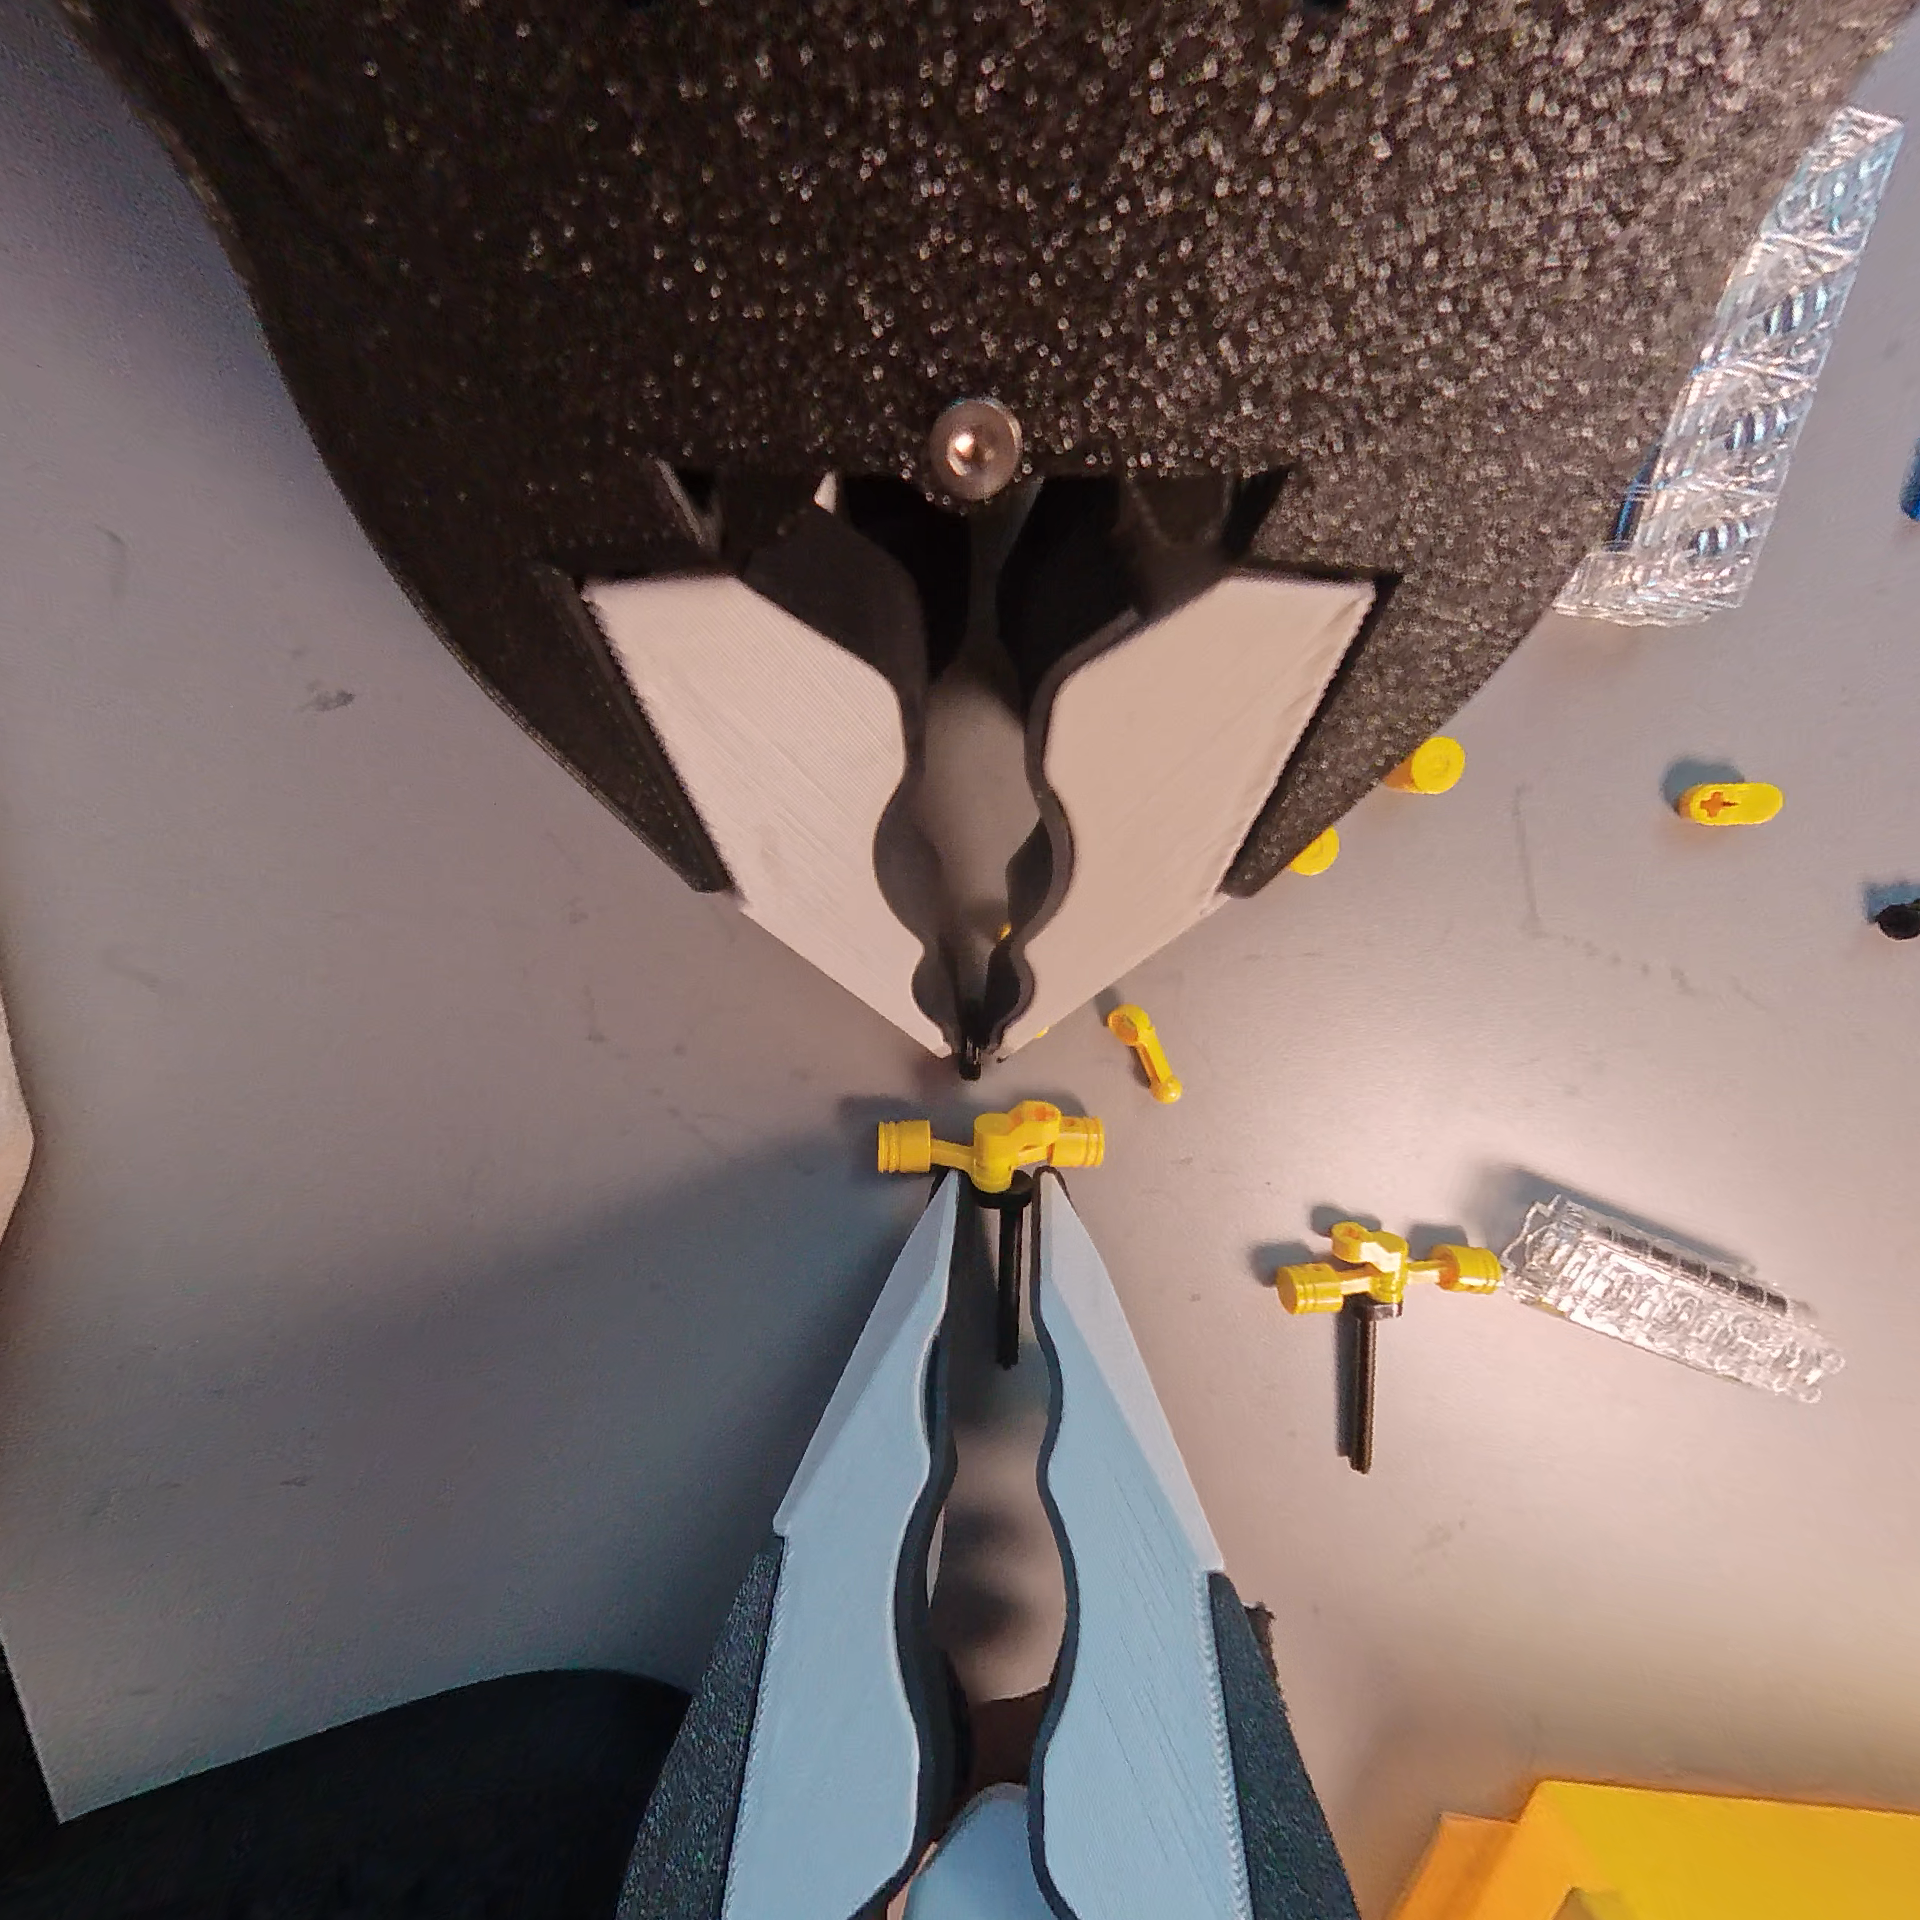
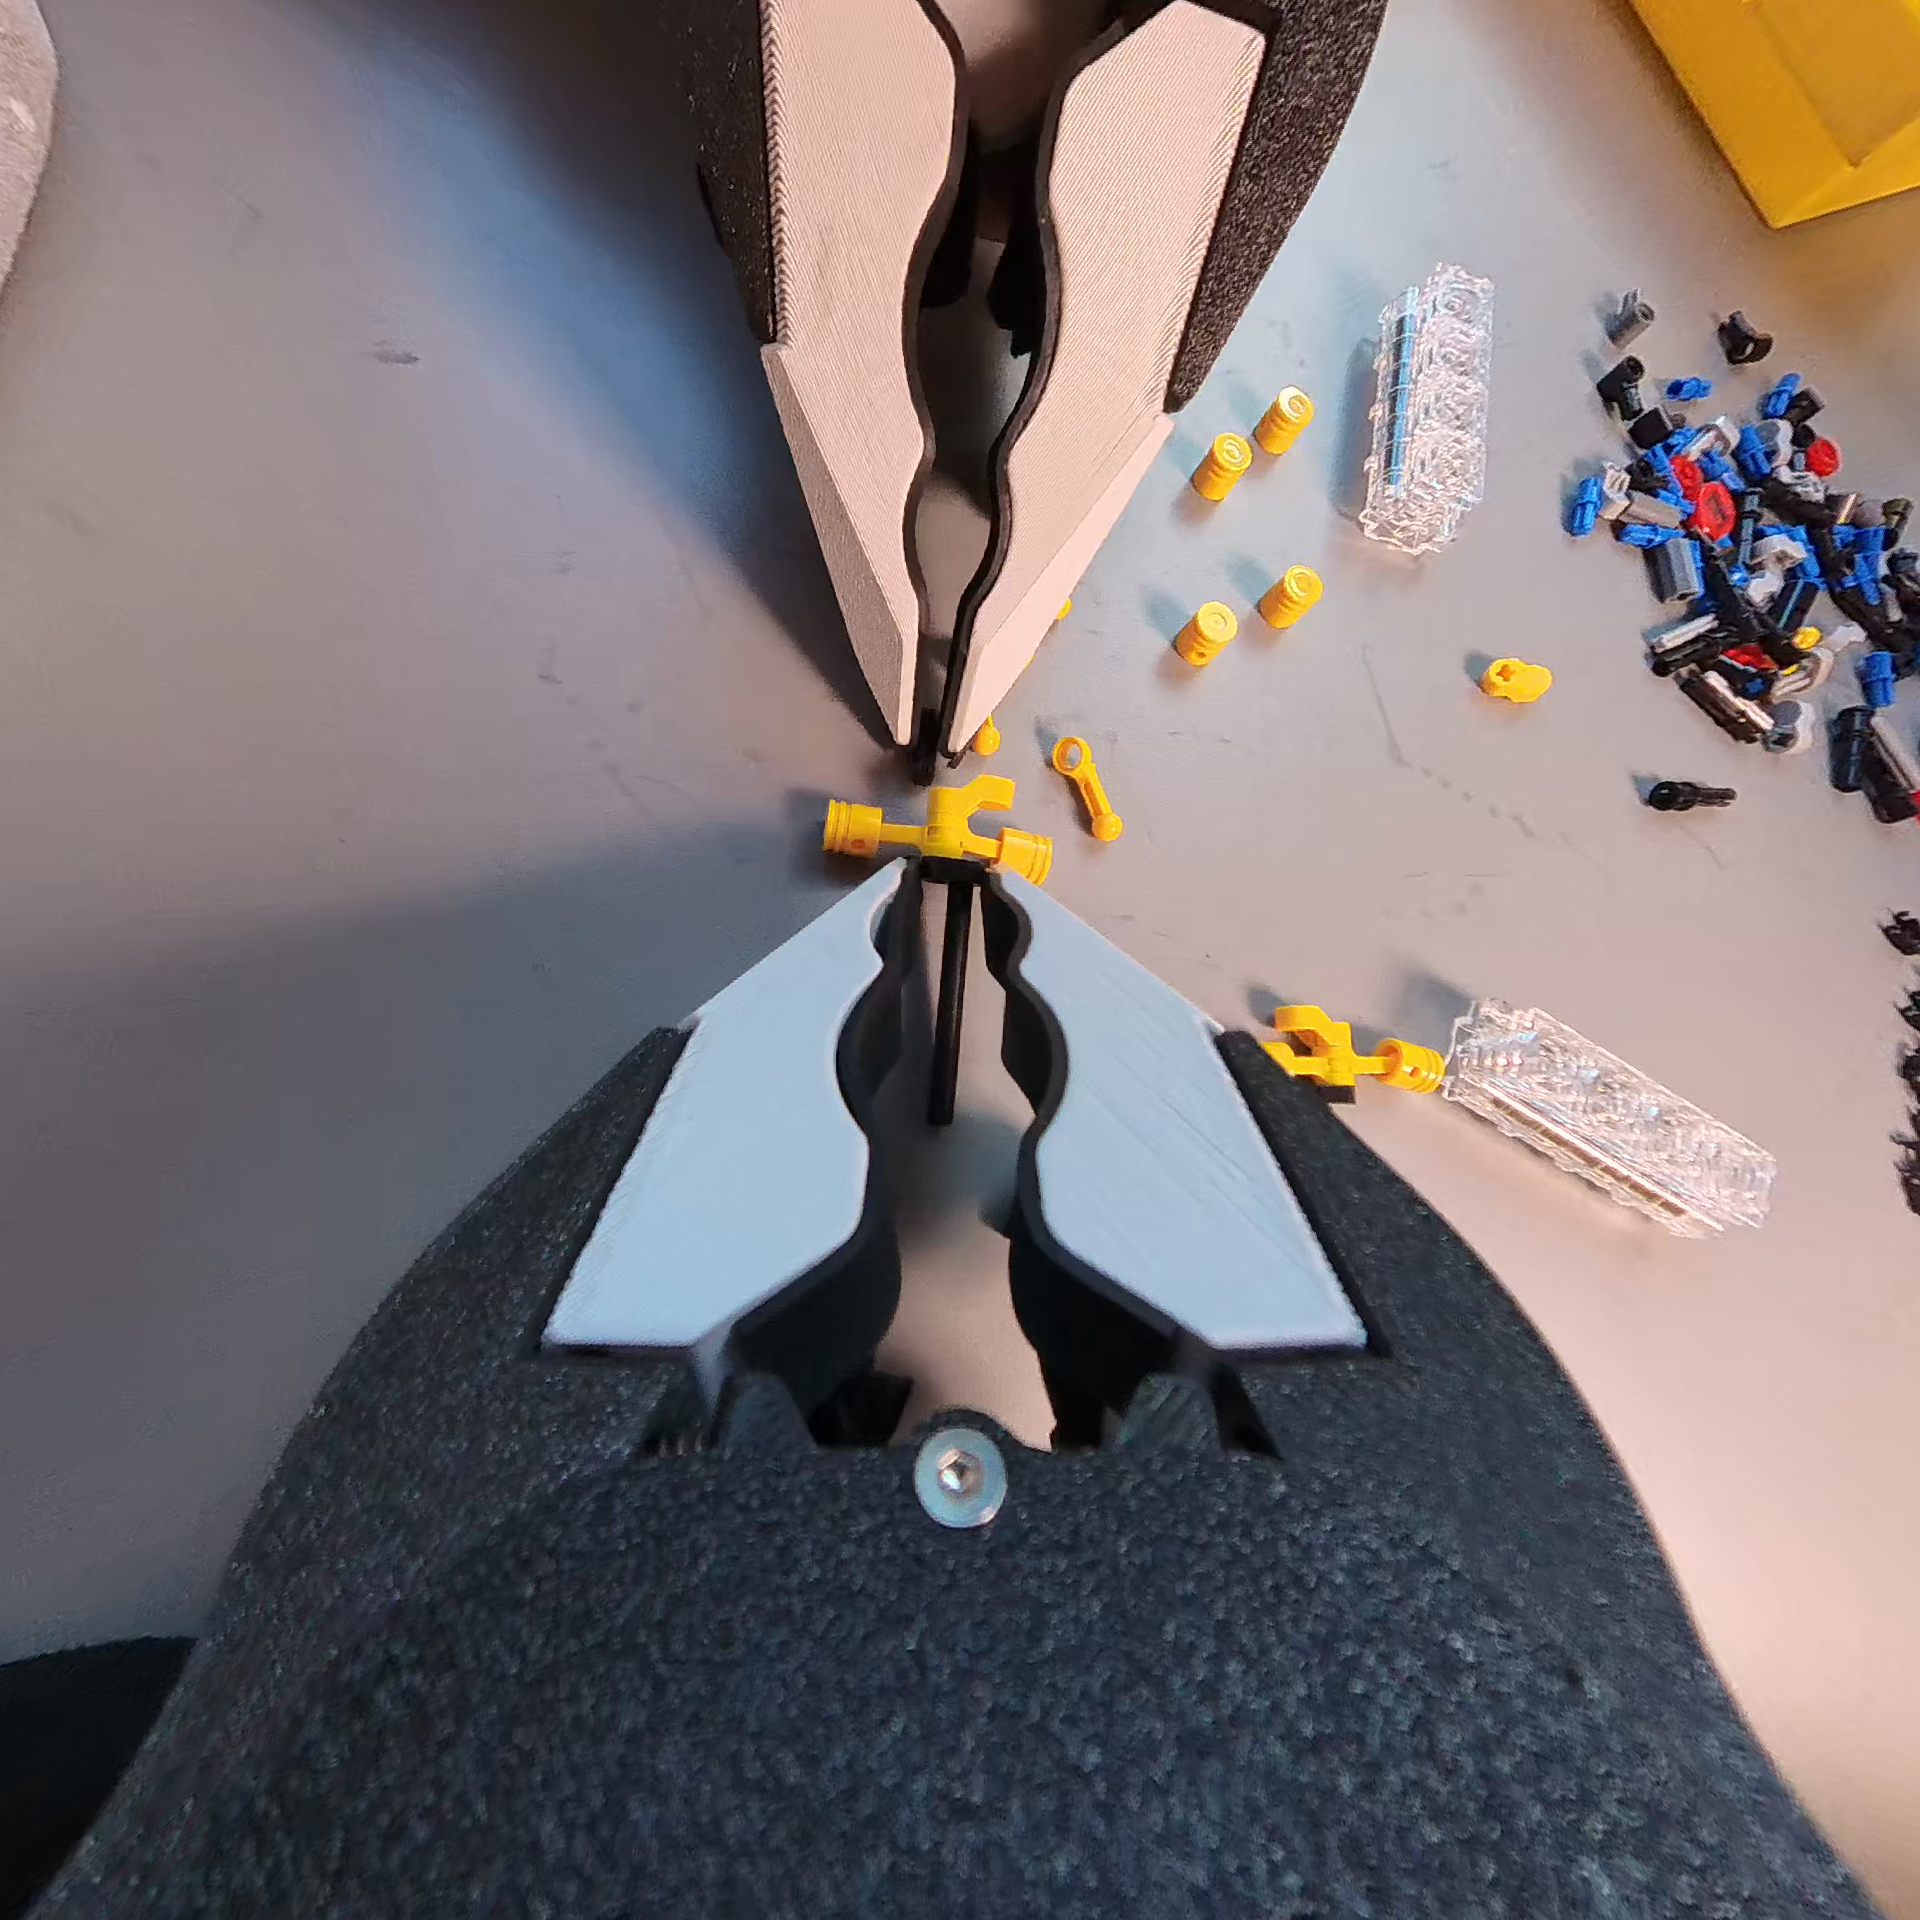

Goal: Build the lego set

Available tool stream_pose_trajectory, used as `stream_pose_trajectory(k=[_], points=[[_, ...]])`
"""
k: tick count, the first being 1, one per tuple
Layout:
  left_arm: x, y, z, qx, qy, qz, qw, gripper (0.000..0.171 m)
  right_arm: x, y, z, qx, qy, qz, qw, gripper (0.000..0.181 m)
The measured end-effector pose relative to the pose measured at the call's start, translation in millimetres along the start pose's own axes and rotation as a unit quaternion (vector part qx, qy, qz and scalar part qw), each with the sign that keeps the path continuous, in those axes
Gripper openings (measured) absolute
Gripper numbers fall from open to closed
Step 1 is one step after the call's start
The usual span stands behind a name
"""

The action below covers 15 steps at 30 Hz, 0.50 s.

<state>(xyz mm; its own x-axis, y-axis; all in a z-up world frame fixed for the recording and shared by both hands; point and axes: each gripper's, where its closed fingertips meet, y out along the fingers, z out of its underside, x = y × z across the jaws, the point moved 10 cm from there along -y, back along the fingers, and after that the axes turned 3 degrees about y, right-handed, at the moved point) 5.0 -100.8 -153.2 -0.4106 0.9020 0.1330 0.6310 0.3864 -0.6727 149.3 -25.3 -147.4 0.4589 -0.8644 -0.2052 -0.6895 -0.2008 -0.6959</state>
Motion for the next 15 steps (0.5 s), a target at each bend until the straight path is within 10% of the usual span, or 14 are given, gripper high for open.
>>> stream_pose_trajectory(k=[15], points=[[0.2, -2.4, 2.3, 0.001, -0.01, 0.013, 1.0, 0.005, 3.3, -2.6, -3.5, 0.024, 0.006, -0.015, 1.0, 0.011]])
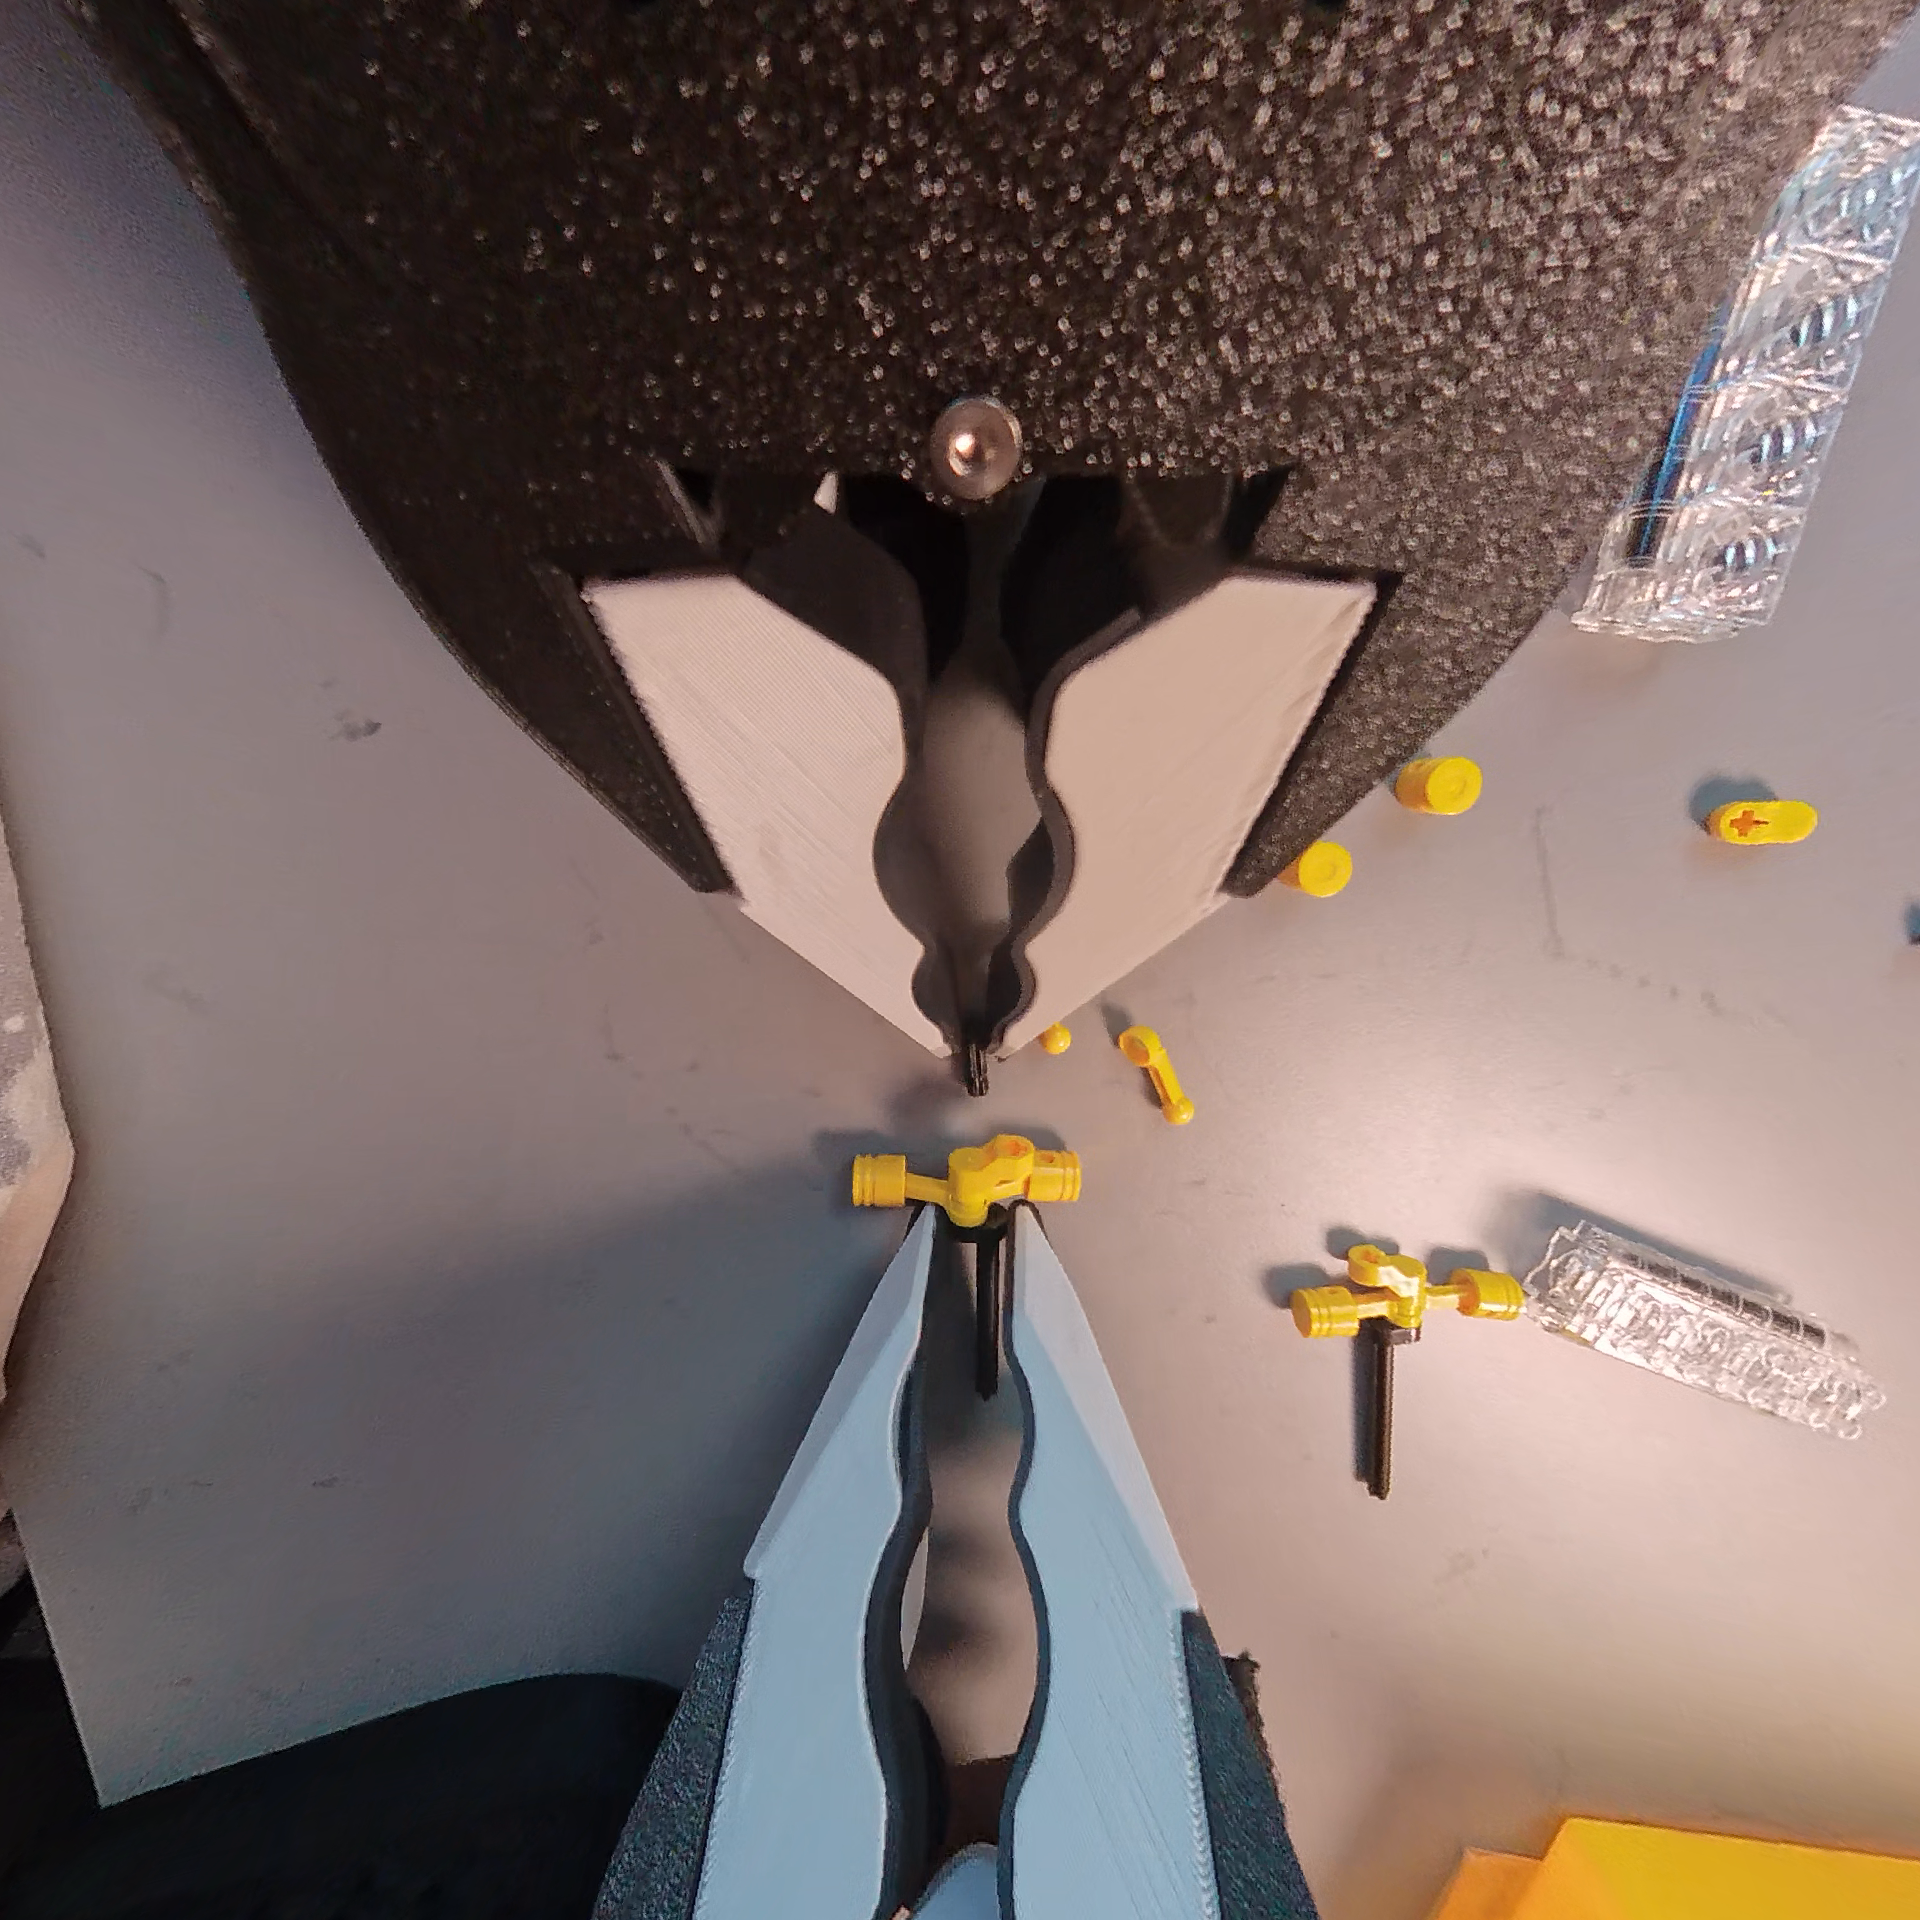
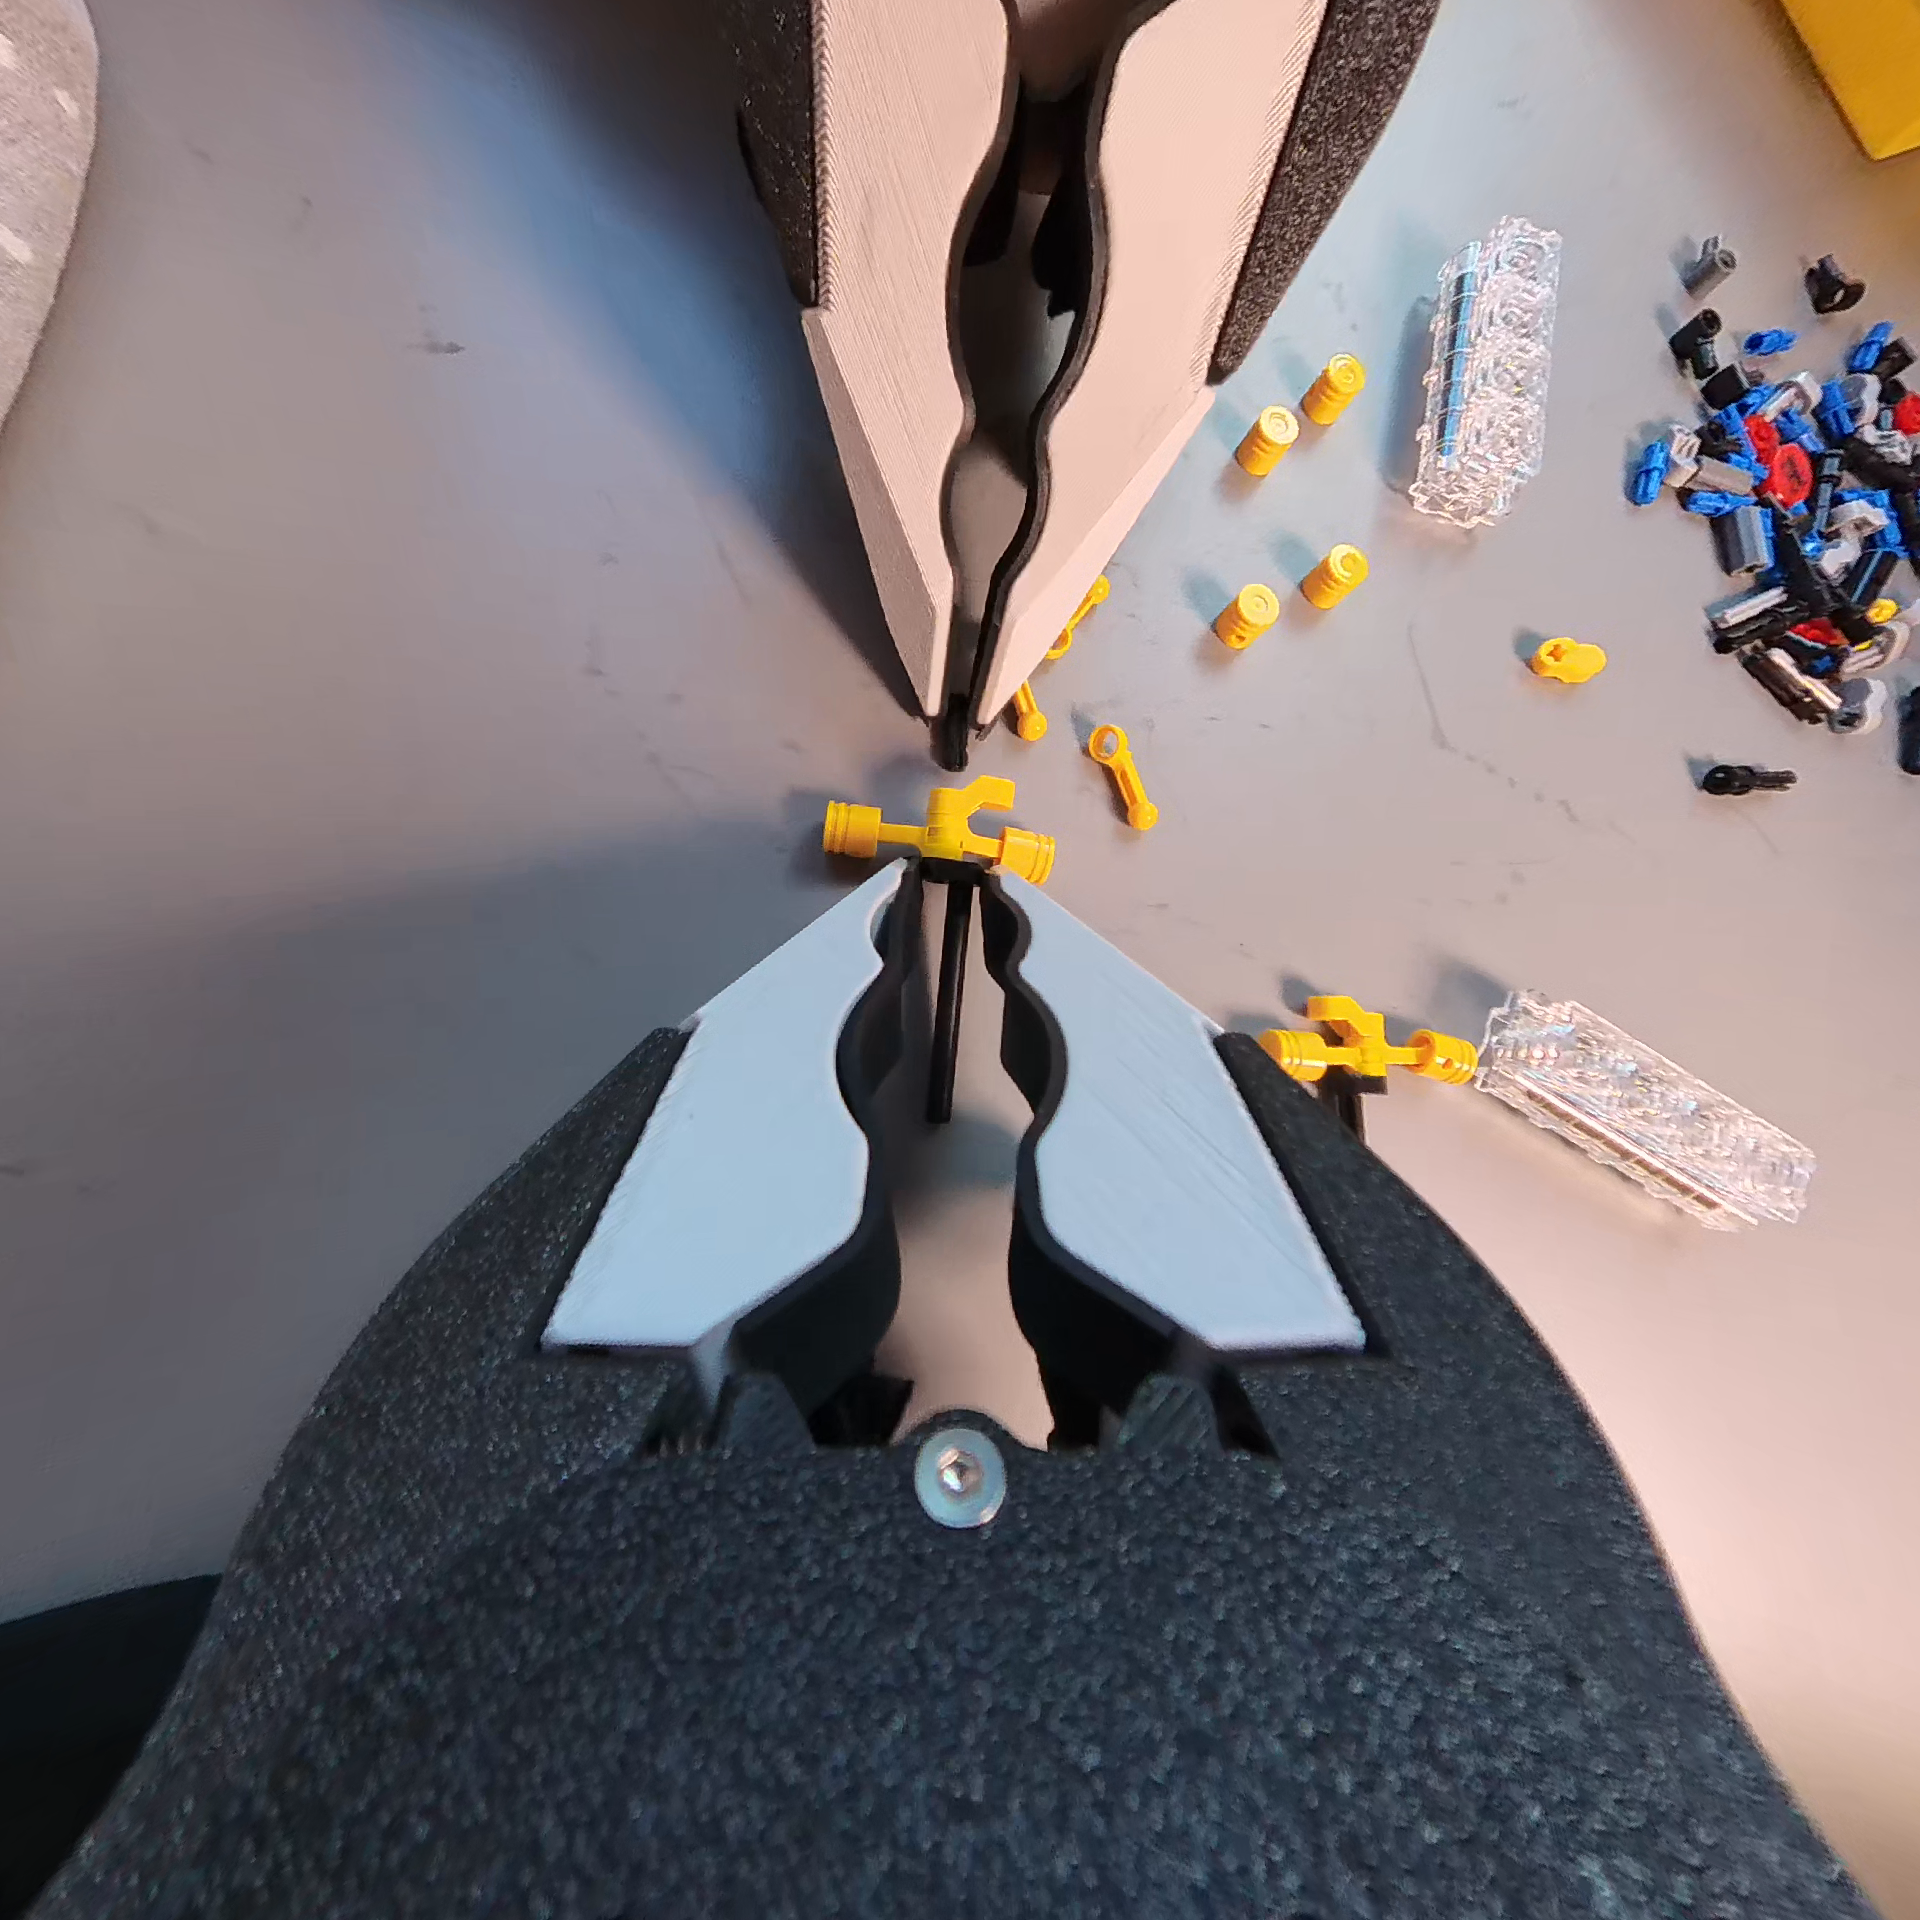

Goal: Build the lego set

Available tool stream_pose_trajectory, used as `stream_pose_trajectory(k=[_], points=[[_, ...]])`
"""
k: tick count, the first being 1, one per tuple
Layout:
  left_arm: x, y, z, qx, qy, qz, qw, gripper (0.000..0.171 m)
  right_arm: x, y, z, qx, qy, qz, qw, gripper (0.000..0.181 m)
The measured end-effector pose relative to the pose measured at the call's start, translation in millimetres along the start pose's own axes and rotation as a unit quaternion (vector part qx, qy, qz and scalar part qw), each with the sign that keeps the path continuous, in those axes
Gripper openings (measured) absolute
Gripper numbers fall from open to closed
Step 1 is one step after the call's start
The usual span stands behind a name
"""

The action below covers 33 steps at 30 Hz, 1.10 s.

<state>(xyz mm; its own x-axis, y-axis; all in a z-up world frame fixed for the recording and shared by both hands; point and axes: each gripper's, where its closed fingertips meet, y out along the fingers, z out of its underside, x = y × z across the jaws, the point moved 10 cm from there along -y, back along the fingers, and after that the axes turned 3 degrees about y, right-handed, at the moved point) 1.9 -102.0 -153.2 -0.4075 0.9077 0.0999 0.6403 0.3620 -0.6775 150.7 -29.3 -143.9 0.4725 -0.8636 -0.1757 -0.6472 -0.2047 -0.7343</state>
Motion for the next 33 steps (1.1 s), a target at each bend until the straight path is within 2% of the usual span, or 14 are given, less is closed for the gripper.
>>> stream_pose_trajectory(k=[4, 8, 11, 18, 22, 33], points=[[1, 0, -2, 0.005, -0.012, 0.0, 1.0, 0.003, 2, 1, -3, 0.008, 0.0, -0.001, 1.0, 0.01], [1, -8, -9, -0.029, -0.027, 0.022, 0.999, 0.003, 2, 2, -4, 0.014, 0.005, 0.001, 1.0, 0.01], [2, -5, -5, -0.013, -0.028, 0.013, 0.999, 0.003, 3, 2, -5, 0.016, 0.002, 0.002, 1.0, 0.01], [5, -7, -7, -0.026, -0.028, 0.002, 0.999, 0.003, 4, 2, -6, 0.02, -0.007, 0.007, 1.0, 0.01], [4, -5, -6, -0.013, -0.024, 0.001, 1.0, 0.003, 5, 3, -7, 0.02, -0.011, 0.009, 1.0, 0.01], [6, -5, -8, -0.001, -0.033, 0.017, 0.999, 0.003, 9, 3, -12, 0.043, -0.043, 0.027, 0.998, 0.01]])
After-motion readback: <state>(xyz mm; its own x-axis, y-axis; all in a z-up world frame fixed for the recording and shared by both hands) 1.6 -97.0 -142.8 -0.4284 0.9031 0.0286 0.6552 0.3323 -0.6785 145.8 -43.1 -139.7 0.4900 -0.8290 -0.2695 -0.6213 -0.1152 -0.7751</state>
